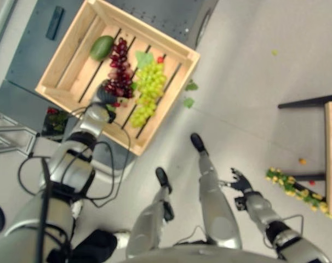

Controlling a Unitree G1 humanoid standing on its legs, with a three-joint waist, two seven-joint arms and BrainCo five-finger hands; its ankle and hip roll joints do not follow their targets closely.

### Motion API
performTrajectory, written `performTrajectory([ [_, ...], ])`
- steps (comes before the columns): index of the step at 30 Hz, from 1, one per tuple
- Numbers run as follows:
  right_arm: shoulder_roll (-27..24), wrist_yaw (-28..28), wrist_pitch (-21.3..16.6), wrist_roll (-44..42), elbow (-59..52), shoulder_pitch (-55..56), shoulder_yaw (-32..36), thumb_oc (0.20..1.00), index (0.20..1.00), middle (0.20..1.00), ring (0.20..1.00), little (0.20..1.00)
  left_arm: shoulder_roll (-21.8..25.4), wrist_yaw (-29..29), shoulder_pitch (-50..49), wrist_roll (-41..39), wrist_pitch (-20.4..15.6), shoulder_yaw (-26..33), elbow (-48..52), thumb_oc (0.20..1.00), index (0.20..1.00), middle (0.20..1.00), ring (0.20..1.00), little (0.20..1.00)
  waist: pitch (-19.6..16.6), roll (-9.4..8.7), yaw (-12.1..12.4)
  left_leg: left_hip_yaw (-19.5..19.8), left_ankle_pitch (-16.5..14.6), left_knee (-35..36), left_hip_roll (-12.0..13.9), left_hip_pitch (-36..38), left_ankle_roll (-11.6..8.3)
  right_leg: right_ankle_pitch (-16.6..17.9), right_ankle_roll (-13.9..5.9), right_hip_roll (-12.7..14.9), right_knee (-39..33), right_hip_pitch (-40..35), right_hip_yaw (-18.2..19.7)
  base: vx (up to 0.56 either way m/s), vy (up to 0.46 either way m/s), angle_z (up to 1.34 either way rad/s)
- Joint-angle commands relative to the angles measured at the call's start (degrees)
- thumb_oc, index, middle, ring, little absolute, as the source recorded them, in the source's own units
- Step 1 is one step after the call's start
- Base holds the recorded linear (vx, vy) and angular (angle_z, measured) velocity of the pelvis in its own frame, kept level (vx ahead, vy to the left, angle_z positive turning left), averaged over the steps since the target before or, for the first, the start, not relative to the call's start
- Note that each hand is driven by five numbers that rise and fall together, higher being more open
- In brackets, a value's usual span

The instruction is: Pick up the fruits from the basket on one side to the basket on the other side

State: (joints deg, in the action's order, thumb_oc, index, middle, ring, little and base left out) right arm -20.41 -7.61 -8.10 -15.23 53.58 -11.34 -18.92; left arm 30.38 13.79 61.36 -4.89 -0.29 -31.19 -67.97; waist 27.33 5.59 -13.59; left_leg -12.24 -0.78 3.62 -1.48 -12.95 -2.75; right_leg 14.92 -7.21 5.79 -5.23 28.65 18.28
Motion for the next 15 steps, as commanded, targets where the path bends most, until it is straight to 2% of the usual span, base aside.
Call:
performTrajectory([
  [1,-0.8,-1.3,-2.0,-1.8,-2.7,2.1,-0.9,1.0,1.0,1.0,1.0,1.0,2.0,3.4,5.2,4.7,0.7,0.1,-4.4,1.0,1.0,1.0,1.0,1.0,0.6,0.28,-1.5,2.5,1.4,-8.8,0.2,-11.1,-0.99,-6.9,-3.15,-0.2,3.4,-0.3,0.7,0.0,0.0,0.0],
  [15,-1.6,-3.4,-4.7,-3.5,-11.3,3.5,-0.3,1.0,1.0,1.0,1.0,1.0,0.3,4.6,8.1,4.0,1.8,1.2,-9.1,1.0,1.0,1.0,1.0,1.0,2.4,0.38,-4.0,0.2,0.7,-10.0,0.7,-15.0,-0.81,-6.4,-3.18,-1.5,4.5,5.1,3.4,0.01,0.007,-0.06],
])
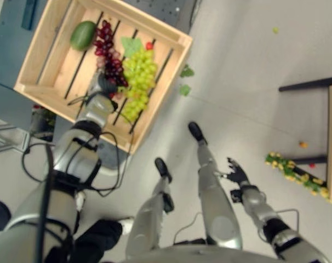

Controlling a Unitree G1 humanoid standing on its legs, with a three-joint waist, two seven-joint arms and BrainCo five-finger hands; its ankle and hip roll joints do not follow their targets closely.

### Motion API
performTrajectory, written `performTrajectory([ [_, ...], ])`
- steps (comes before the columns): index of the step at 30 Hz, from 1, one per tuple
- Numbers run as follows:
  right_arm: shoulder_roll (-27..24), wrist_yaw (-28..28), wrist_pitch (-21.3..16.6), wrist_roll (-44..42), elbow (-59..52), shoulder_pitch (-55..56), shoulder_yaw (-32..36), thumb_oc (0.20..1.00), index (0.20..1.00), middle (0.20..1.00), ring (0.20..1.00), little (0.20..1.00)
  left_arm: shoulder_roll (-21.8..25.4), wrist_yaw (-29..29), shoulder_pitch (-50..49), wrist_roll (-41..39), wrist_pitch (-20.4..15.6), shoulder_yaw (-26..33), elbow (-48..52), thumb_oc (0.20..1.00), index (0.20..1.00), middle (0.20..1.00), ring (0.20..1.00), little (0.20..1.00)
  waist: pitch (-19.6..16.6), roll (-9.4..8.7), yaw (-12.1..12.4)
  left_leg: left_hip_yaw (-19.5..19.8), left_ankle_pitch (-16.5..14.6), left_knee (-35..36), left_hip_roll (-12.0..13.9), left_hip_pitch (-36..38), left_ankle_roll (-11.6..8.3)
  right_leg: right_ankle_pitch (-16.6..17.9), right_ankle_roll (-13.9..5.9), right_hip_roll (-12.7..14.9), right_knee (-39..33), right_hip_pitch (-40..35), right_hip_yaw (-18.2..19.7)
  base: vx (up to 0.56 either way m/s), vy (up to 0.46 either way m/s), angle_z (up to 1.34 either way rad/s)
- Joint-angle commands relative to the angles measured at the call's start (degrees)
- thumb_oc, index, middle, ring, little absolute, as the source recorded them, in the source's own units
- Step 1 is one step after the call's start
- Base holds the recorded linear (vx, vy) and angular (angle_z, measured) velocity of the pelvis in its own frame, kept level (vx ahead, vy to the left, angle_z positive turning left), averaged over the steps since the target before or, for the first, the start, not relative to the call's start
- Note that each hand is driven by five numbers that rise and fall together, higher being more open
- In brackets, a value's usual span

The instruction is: Pick up the fruits from the basket on one side to the basket on the other side

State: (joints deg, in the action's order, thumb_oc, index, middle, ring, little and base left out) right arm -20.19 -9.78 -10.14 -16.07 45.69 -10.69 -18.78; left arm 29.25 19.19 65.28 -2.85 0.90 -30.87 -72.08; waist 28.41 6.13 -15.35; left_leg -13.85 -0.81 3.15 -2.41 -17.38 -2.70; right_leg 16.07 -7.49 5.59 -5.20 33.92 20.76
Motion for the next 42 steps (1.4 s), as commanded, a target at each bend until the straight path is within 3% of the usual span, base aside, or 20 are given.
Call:
performTrajectory([
  [1,-1.9,-1.4,-2.9,-2.8,-4.2,3.1,-0.2,1.0,1.0,1.0,1.0,1.0,1.6,-0.6,4.2,2.0,0.7,1.1,-5.4,1.0,1.0,1.0,1.0,1.0,1.4,-0.26,-2.3,1.6,0.7,-9.5,1.7,-10.9,-0.86,-7.6,-2.89,-1.3,4.5,0.1,1.0,0.01,-0.005,-0.09],
  [12,-1.9,-2.8,-4.7,-3.2,-9.8,5.0,0.4,1.0,1.0,1.0,1.0,1.0,2.5,1.2,3.9,-2.2,0.6,4.6,-6.6,1.0,1.0,1.0,1.0,1.0,1.4,-1.77,-2.7,1.4,0.9,-10.1,2.6,-14.1,-1.18,-6.9,-2.75,-2.2,4.6,3.2,1.1,0.0,-0.029,-0.02],
  [13,-1.7,-2.9,-4.8,-3.3,-9.3,4.8,0.2,1.0,1.0,1.0,1.0,1.0,2.4,1.8,4.1,-3.1,0.3,4.8,-5.9,0.2,0.2,0.2,0.2,0.2,1.4,-1.89,-2.7,1.6,1.0,-10.2,2.7,-14.4,-1.28,-6.8,-2.7,-2.2,4.5,3.3,1.0,0.01,-0.046,0.01],
  [33,-2.0,-2.8,-5.4,-2.0,-8.8,3.9,-2.0,1.0,1.0,1.0,1.0,1.0,2.2,4.9,-0.6,-9.9,-4.0,8.3,1.3,0.2,0.2,0.2,0.2,0.2,0.0,-4.56,-0.6,5.1,2.2,-10.5,3.0,-16.0,-2.07,-6.9,-1.84,-2.9,4.8,2.9,-2.1,-0.01,-0.034,0.04],
  [38,-1.9,-2.8,-5.2,-1.5,-8.3,4.4,-1.4,1.0,1.0,1.0,1.0,1.0,1.7,4.5,-5.5,-15.3,-7.5,10.3,9.7,0.2,0.2,0.2,0.2,0.2,-0.1,-4.47,0.7,6.7,2.5,-10.5,2.5,-15.7,-2.09,-6.9,-1.63,-2.5,4.8,1.8,-3.2,-0.03,-0.017,0.08],
  [42,-1.7,-2.7,-4.8,-1.0,-7.1,4.8,-0.4,1.0,1.0,1.0,1.0,1.0,3.6,4.5,-15.4,-19.8,-11.7,12.2,25.1,0.2,0.2,0.2,0.2,0.2,-0.1,-4.09,2.7,7.9,3.0,-10.3,1.9,-15.1,-1.99,-6.9,-1.4,-2.0,4.5,0.3,-4.3,-0.03,0.009,0.11],
])
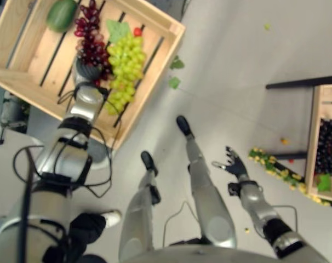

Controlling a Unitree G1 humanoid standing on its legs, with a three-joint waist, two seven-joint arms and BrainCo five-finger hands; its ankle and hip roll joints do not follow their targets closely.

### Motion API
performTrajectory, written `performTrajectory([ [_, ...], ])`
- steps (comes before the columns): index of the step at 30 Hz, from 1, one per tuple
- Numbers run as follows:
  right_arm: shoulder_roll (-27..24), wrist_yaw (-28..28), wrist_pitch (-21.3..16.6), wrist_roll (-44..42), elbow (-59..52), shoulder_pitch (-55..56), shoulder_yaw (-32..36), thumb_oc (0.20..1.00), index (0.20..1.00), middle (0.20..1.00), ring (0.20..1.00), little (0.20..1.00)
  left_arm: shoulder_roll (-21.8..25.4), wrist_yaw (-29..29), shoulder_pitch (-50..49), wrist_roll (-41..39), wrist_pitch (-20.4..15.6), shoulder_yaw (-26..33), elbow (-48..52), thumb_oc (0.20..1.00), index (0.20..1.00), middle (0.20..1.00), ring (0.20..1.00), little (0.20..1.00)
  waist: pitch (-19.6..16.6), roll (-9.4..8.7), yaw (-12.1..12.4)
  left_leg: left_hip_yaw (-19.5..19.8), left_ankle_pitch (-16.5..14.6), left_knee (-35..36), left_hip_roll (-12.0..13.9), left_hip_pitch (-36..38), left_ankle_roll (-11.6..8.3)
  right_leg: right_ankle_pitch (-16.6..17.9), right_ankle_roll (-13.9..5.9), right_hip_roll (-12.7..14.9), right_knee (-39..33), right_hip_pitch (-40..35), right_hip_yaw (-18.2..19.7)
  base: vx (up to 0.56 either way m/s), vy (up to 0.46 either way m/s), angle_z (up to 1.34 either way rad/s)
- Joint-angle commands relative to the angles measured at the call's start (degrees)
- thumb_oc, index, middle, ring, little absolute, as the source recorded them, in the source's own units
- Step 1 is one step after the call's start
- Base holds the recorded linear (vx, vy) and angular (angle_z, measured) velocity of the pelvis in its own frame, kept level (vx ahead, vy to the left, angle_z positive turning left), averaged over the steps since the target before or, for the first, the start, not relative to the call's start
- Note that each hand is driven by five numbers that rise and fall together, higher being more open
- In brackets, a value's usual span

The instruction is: Pick up the fruits from the basket on one side to the basket on the other side

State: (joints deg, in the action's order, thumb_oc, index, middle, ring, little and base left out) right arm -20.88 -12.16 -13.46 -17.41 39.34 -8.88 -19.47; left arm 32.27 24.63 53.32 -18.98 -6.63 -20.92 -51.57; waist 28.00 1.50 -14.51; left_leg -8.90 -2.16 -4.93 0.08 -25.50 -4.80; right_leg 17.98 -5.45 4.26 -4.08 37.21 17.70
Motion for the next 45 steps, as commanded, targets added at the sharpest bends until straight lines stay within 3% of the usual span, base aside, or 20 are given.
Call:
performTrajectory([
  [1,-1.1,-0.2,-1.2,0.5,-0.1,3.1,0.7,1.0,1.0,1.0,1.0,1.0,1.2,-1.4,-5.5,-4.6,-5.1,2.6,8.0,0.2,0.2,0.2,0.2,0.2,0.3,0.7,2.4,3.3,4.4,-2.2,-0.7,-6.9,0.15,-8.9,-3.41,-0.6,3.4,-3.3,-1.4,-0.03,-0.002,0.14],
  [8,-1.5,1.7,0.1,2.0,2.1,4.3,2.2,1.0,1.0,1.0,1.0,1.0,5.6,-5.8,-19.3,-11.9,-9.6,7.3,29.5,0.2,0.2,0.2,0.2,0.2,-0.8,1.53,5.1,5.2,4.8,-1.7,-1.4,-5.2,0.41,-9.3,-3.33,0.0,3.2,-5.7,-2.6,-0.01,0.012,0.11],
  [14,-1.9,3.5,1.2,2.9,3.1,4.6,2.3,1.0,1.0,1.0,1.0,1.0,10.1,-11.0,-24.9,-17.5,-10.2,8.9,38.9,0.2,0.2,0.2,0.2,0.2,-2.2,1.49,6.7,6.6,5.0,-1.4,-1.4,-3.6,0.55,-9.7,-3.37,0.5,2.8,-8.1,-3.7,-0.01,0.003,0.13],
  [16,-2.0,3.9,1.4,3.0,3.4,4.6,2.1,1.0,1.0,1.0,1.0,1.0,11.2,-11.9,-25.1,-18.1,-10.0,8.8,39.6,0.2,0.2,0.2,0.2,0.2,-2.5,1.49,6.9,6.8,5.0,-1.4,-1.4,-3.3,0.56,-9.8,-3.39,0.7,2.7,-8.6,-3.8,-0.01,0.004,0.18],
  [22,-2.6,6.7,1.6,3.5,3.2,5.5,1.2,1.0,1.0,1.0,1.0,1.0,23.8,-17.5,-25.8,-19.5,-9.2,7.8,43.4,0.2,0.2,0.2,0.2,0.2,-4.0,2.11,8.4,8.1,4.8,-1.7,-1.6,-1.5,0.69,-10.5,-3.5,1.0,2.5,-11.5,-4.5,0.0,0.001,0.11],
  [26,-2.4,7.5,1.9,3.9,3.6,5.4,0.4,1.0,1.0,1.0,1.0,1.0,27.7,-18.8,-24.6,-20.7,-9.3,6.9,43.3,0.2,0.2,0.2,0.2,0.2,-4.6,2.65,9.0,8.6,5.0,-1.4,-1.6,-0.6,0.67,-10.7,-3.52,1.0,2.4,-12.5,-4.9,0.0,-0.003,0.05],
  [30,-2.3,9.2,2.0,4.4,4.6,5.8,-1.1,1.0,1.0,1.0,1.0,1.0,36.5,-21.7,-24.1,-19.4,-9.1,6.7,44.2,0.2,0.2,0.2,0.2,0.2,-5.7,3.57,10.0,9.2,4.9,-1.2,-1.7,0.8,0.62,-11.3,-3.49,0.9,2.4,-14.1,-5.5,0.0,-0.001,0.12],
  [39,-2.6,10.2,1.4,5.4,3.3,4.7,-3.5,1.0,1.0,1.0,1.0,1.0,43.6,-21.5,-16.2,-15.2,-10.6,2.2,45.1,0.2,0.2,0.2,0.2,0.2,-7.5,4.47,10.9,10.1,5.2,-0.8,-2.2,1.4,0.54,-11.6,-3.68,1.2,1.9,-15.4,-6.4,0.0,-0.009,0.12],
  [42,-2.7,10.5,1.4,5.1,2.4,4.5,-4.3,1.0,1.0,1.0,1.0,1.0,43.8,-21.7,-13.7,-15.9,-10.6,-0.4,44.5,0.2,0.2,0.2,0.2,0.2,-7.9,4.67,10.9,10.2,5.2,-0.8,-2.2,1.5,0.57,-11.6,-3.73,1.3,1.9,-15.7,-6.5,0.0,0.0,0.0],
  [44,-2.3,10.6,1.5,4.7,2.5,4.4,-4.6,1.0,1.0,1.0,1.0,1.0,43.0,-21.6,-12.1,-15.4,-10.4,-2.5,43.2,1.0,1.0,1.0,1.0,1.0,-8.0,4.58,11.0,10.2,5.1,-0.9,-2.2,1.5,0.55,-11.7,-3.71,1.2,1.9,-15.6,-6.4,0.0,0.0,0.0],
  [45,-2.2,10.5,1.5,4.7,2.6,4.3,-4.8,1.0,1.0,1.0,1.0,1.0,42.0,-20.9,-11.8,-14.6,-10.4,-2.8,42.6,1.0,1.0,1.0,1.0,1.0,-8.1,4.55,11.0,10.2,5.2,-0.9,-2.1,1.5,0.54,-11.7,-3.69,1.1,1.9,-15.6,-6.4,0.0,0.0,0.0],
])
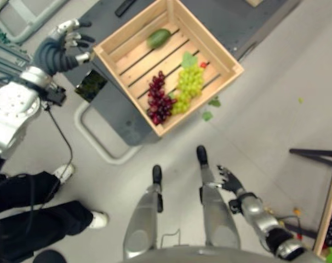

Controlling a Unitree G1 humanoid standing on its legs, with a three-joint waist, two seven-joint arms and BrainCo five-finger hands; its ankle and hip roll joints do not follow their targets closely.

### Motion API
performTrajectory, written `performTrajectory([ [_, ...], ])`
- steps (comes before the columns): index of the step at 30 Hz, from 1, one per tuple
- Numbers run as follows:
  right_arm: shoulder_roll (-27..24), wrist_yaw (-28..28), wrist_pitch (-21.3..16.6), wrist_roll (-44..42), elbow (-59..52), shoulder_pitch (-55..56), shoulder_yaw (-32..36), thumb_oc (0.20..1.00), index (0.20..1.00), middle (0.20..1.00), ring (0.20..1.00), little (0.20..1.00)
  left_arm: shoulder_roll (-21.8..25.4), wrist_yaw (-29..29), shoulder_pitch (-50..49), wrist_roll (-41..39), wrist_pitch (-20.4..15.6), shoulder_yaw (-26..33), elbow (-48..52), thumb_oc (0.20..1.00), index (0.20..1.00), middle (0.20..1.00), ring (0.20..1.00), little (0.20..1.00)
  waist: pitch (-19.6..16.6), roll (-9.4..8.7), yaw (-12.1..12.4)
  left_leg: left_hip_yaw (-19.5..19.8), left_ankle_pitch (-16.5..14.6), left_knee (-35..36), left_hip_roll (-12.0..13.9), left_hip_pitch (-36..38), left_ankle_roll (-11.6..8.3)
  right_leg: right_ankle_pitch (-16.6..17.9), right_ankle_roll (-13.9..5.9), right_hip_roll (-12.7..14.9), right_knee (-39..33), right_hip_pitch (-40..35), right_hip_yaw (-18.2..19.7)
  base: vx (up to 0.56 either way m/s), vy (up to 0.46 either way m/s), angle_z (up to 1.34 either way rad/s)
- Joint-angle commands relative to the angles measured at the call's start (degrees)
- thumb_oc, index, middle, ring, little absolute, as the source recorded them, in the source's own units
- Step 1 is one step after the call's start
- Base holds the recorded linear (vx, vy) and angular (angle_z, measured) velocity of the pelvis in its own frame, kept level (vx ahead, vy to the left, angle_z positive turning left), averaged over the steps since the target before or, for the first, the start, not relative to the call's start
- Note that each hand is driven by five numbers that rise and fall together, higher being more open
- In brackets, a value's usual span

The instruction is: Pick up the fruits from the basket on one side to the basket on the other side

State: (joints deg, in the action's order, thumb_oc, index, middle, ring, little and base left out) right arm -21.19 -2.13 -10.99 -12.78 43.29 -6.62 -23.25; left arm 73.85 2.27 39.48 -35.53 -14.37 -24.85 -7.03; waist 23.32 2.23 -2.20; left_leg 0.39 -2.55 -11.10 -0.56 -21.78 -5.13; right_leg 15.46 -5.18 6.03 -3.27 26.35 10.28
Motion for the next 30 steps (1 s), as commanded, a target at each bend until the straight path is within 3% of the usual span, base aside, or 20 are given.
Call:
performTrajectory([
  [1,-1.8,0.3,-1.1,-0.1,-1.3,1.8,-1.1,1.0,1.0,1.0,1.0,1.0,-0.7,2.4,3.6,3.9,-2.4,-0.4,-2.5,1.0,1.0,1.0,1.0,1.0,-3.4,3.79,-1.4,1.0,5.6,5.3,-1.5,-2.4,0.85,-9.2,-3.93,-0.7,1.1,-4.6,1.0,0.0,0.0,0.0],
  [4,-1.5,-0.2,-1.0,-0.8,-0.5,1.7,-1.0,1.0,1.0,1.0,1.0,1.0,-3.4,3.1,6.2,8.1,-0.9,-3.2,-3.6,1.0,1.0,1.0,1.0,1.0,-3.2,3.61,-1.8,0.9,5.7,5.2,-1.4,-2.8,0.79,-9.3,-3.83,-0.8,1.3,-4.0,1.0,0.0,0.0,0.0],
  [9,-1.0,-1.0,-1.1,-1.6,0.3,1.3,0.1,1.0,1.0,1.0,1.0,1.0,-8.9,6.3,12.6,24.0,1.8,-7.6,-5.6,1.0,1.0,1.0,1.0,1.0,-2.4,3.4,-2.7,0.6,5.8,5.4,-1.2,-3.4,0.75,-9.3,-3.76,-1.0,1.5,-3.0,1.4,-0.02,-0.008,0.03],
  [10,-1.1,-1.2,-1.3,-2.0,-0.2,1.2,0.4,1.0,1.0,1.0,1.0,1.0,-10.1,8.3,15.6,31.7,3.1,-10.2,-6.1,1.0,1.0,1.0,1.0,1.0,-2.0,3.48,-3.0,0.4,5.6,5.4,-1.1,-3.4,0.75,-9.3,-3.77,-1.1,1.5,-2.8,1.6,-0.03,0.02,-0.05],
  [16,-2.8,-2.0,-2.0,-1.2,-2.5,2.6,2.4,1.0,1.0,1.0,1.0,1.0,-14.3,9.2,16.6,41.7,4.9,-10.5,-9.9,1.0,1.0,1.0,1.0,1.0,-1.0,4.22,-4.0,-0.6,5.5,5.3,-1.0,-3.9,0.97,-9.1,-3.84,-1.2,1.8,-1.7,2.5,-0.01,0.023,-0.08],
  [21,-5.0,-4.4,-3.4,-0.2,-3.8,2.8,5.1,1.0,1.0,1.0,1.0,1.0,-18.9,13.8,20.8,59.8,8.0,-15.9,-16.7,1.0,1.0,1.0,1.0,1.0,0.7,5.65,-6.2,-2.8,4.6,4.3,-1.3,-4.6,1.29,-8.7,-4.09,-1.0,2.1,-0.3,4.2,-0.01,0.055,-0.2],
  [25,-5.6,-5.2,-3.9,0.1,-4.4,2.9,5.9,1.0,1.0,1.0,1.0,1.0,-20.1,14.7,22.1,63.5,8.9,-18.0,-20.0,1.0,1.0,1.0,1.0,1.0,1.1,5.99,-6.7,-3.7,4.0,3.3,-1.4,-5.1,1.42,-8.6,-4.2,-0.9,2.2,0.3,4.8,0.0,0.049,-0.17],
  [30,-6.9,-7.1,-4.9,0.2,-4.8,2.6,6.9,1.0,1.0,1.0,1.0,1.0,-22.5,16.3,26.5,72.6,10.5,-25.2,-29.3,1.0,1.0,1.0,1.0,1.0,2.2,7.03,-8.7,-5.7,2.7,1.5,-1.5,-5.9,1.72,-8.3,-4.55,-0.9,3.1,1.6,6.3,0.0,0.065,-0.14],
])
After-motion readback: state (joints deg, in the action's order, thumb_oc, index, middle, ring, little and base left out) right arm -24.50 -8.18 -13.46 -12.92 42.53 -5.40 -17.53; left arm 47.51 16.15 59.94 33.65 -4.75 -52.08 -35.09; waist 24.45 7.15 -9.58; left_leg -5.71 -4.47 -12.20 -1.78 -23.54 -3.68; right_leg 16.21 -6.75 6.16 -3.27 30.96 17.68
